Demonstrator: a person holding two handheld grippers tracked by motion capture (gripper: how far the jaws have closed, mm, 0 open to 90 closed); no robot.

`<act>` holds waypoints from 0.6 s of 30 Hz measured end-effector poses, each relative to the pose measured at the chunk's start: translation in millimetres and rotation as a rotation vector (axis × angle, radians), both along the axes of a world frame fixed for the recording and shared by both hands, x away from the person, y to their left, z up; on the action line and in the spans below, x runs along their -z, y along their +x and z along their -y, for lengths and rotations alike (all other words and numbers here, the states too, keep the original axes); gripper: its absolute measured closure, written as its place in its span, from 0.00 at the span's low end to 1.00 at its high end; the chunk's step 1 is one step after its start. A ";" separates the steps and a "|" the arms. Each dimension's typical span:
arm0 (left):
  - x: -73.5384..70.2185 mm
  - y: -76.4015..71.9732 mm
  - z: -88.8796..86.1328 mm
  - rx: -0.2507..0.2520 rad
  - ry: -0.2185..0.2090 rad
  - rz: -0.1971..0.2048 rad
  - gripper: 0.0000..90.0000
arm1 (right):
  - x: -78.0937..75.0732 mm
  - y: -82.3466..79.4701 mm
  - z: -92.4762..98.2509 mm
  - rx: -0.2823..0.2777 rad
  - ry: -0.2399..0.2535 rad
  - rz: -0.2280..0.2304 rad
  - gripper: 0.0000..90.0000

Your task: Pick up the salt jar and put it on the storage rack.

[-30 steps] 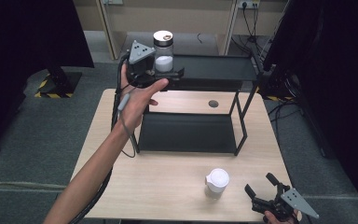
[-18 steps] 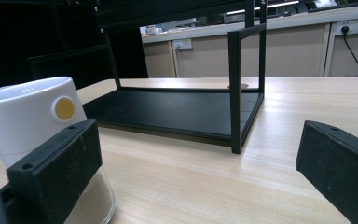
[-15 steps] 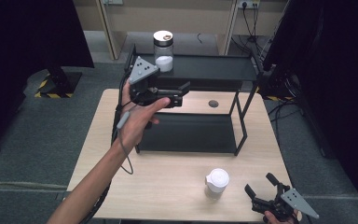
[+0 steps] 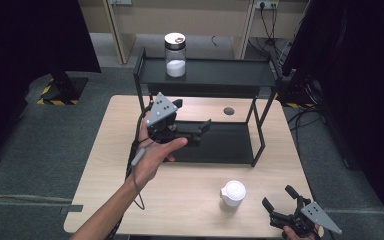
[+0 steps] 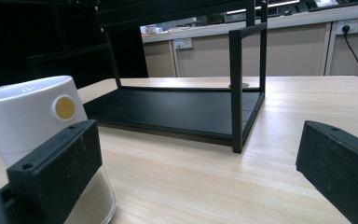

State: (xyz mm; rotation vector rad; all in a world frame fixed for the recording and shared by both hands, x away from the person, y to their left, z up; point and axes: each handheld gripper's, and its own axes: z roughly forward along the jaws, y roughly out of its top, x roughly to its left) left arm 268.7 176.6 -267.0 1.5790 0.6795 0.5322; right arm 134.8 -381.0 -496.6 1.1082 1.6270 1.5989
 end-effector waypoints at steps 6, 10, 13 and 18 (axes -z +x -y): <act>20.0 -9.8 3.7 0.054 -0.016 0.013 0.00 | 0.1 0.0 0.1 0.001 0.001 0.000 0.00; 29.3 -16.5 6.8 0.076 -0.007 0.025 0.00 | 0.1 0.0 0.1 0.001 0.002 0.000 0.00; 37.3 -20.4 7.7 0.095 -0.003 0.032 0.00 | 0.1 -0.1 0.1 0.000 0.002 0.000 0.00; 54.2 -27.7 7.9 0.108 -0.002 0.052 0.00 | 0.1 -0.2 0.1 0.001 0.003 0.000 0.00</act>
